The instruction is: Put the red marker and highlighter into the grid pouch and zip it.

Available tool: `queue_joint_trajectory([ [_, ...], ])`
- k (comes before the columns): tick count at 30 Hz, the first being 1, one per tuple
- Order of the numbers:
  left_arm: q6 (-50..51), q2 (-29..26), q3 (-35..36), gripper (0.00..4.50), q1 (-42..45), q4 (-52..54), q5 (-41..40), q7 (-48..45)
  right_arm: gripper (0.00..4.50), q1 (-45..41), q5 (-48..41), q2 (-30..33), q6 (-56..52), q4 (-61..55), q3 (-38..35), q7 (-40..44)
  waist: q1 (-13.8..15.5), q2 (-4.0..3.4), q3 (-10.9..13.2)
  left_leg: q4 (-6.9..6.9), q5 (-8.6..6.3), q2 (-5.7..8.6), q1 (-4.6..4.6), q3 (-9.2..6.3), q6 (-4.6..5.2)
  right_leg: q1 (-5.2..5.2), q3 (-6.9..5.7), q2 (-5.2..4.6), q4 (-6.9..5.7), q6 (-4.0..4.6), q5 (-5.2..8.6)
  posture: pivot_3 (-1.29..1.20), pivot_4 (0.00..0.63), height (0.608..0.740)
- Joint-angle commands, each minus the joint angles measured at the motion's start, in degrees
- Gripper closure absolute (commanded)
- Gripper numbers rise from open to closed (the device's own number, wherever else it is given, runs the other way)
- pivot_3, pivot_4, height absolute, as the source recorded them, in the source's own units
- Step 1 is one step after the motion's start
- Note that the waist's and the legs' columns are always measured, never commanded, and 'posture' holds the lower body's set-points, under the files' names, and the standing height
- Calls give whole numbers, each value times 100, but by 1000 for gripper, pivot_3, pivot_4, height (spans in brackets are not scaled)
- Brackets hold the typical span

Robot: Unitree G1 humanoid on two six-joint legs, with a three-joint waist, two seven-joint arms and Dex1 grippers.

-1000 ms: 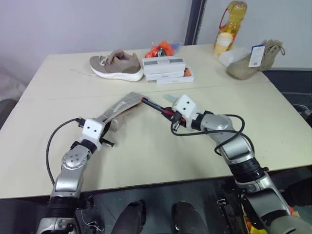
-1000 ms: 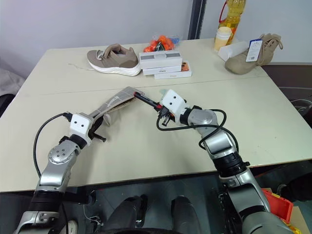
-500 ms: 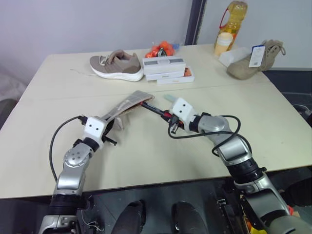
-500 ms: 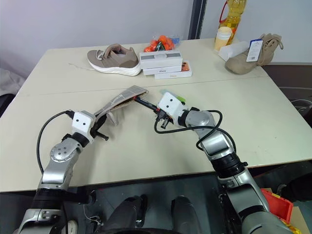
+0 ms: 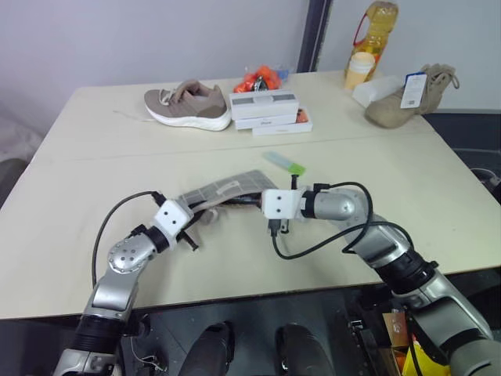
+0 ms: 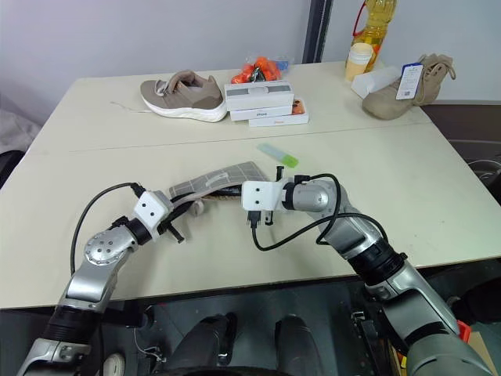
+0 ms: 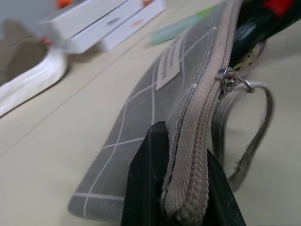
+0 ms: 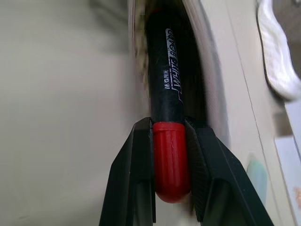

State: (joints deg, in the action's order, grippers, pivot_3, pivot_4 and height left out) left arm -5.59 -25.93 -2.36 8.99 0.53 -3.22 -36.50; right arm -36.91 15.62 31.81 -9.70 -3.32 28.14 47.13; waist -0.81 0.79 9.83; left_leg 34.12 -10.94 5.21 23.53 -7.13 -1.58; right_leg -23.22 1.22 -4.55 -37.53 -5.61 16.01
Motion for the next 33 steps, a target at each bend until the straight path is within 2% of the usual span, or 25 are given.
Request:
queue_joint_trajectory([
  [1, -42, -36, -54, 4500, 64, 361, -125, -128, 4128, -102, 21, -194, 69, -417, 22, 135, 5, 0, 0, 0, 0, -1, 0, -1, 0, 0, 0, 0, 0, 0, 0, 0, 150, 740],
  [2, -30, -34, -41, 4500, 68, 360, -120, -126, 4128, -90, 28, -209, 49, -429, 3, 162, 7, 0, 0, 0, 0, 0, 0, -1, 0, 0, 0, 0, 0, 0, 0, 0, 150, 740],
  [4, 3, -33, 4, 4500, 90, 332, -92, -73, 3093, -56, -74, -235, -118, -493, -149, 219, 9, 0, 0, 0, 0, 0, 0, -1, 0, 1, 0, 0, 0, 0, 0, 0, 150, 740],
  [6, 59, -23, 70, 4500, 104, 296, -65, 26, 2300, -12, -228, -268, -221, -565, -395, 180, 7, 0, 0, 0, 0, 0, 0, -2, 0, 1, 0, 0, 0, 0, 0, 0, 150, 740],
  [9, 175, 11, 225, 4500, 97, 262, -36, 275, 685, 176, -731, -362, -560, -740, -821, 204, 16, 0, 0, 1, 0, 0, 0, -5, 0, 4, -1, -1, 1, 0, 0, 0, 150, 740],
  [10, 226, 17, 283, 4500, 98, 235, -9, 391, 273, 234, -898, -333, -651, -773, -953, 273, 18, 1, 0, 1, 0, 2, 0, -5, 0, 5, -1, -2, 1, 0, 0, 0, 150, 740],
  [13, 411, 29, 474, 4500, 125, 67, 214, 894, 273, 319, -1428, -437, -1083, -575, -1553, 157, 17, 1, 0, 2, 0, 2, 0, -7, 1, 7, -1, -2, 3, 0, 0, 0, 150, 740],
  [17, 593, 51, 617, 4500, 182, -143, 428, 1428, 273, 226, -1591, -642, -1372, 171, -2031, -372, 0, 1, 0, 2, 0, 1, -2, -8, 0, 7, -3, 1, 2, 0, 0, 0, 150, 740],
  [18, 642, 48, 621, 4500, 197, -183, 474, 1524, 126, 112, -1736, -781, -1639, 487, -2228, -528, 0, 1, 0, 2, 0, 0, -3, -7, 0, 6, -3, 2, 2, 0, -1, 0, 150, 740],
  [21, 733, 58, 601, 4500, 271, -278, 521, 1679, 126, -248, -1808, -1053, -1844, 1510, -2535, -1006, -13, 1, 0, 1, 0, 0, -3, -5, 0, 5, -1, 4, -1, 1, -1, 0, 150, 740],
  [28, 784, 107, 514, 4500, 307, -227, 491, 1694, 126, -1146, -1703, -1401, -1138, 3835, -2762, -1868, -15, -1, 1, -1, 1, 1, -3, 5, -1, 0, 4, 2, -2, 1, -2, 0, 150, 740],
  [33, 820, 129, 495, 4500, 258, -150, 485, 1693, 126, -1667, -1776, -1514, -771, 5143, -2898, -2011, -18, -1, 1, -3, 1, 1, -3, 8, -1, -1, 5, 4, -3, 1, -2, 0, 150, 740],
])
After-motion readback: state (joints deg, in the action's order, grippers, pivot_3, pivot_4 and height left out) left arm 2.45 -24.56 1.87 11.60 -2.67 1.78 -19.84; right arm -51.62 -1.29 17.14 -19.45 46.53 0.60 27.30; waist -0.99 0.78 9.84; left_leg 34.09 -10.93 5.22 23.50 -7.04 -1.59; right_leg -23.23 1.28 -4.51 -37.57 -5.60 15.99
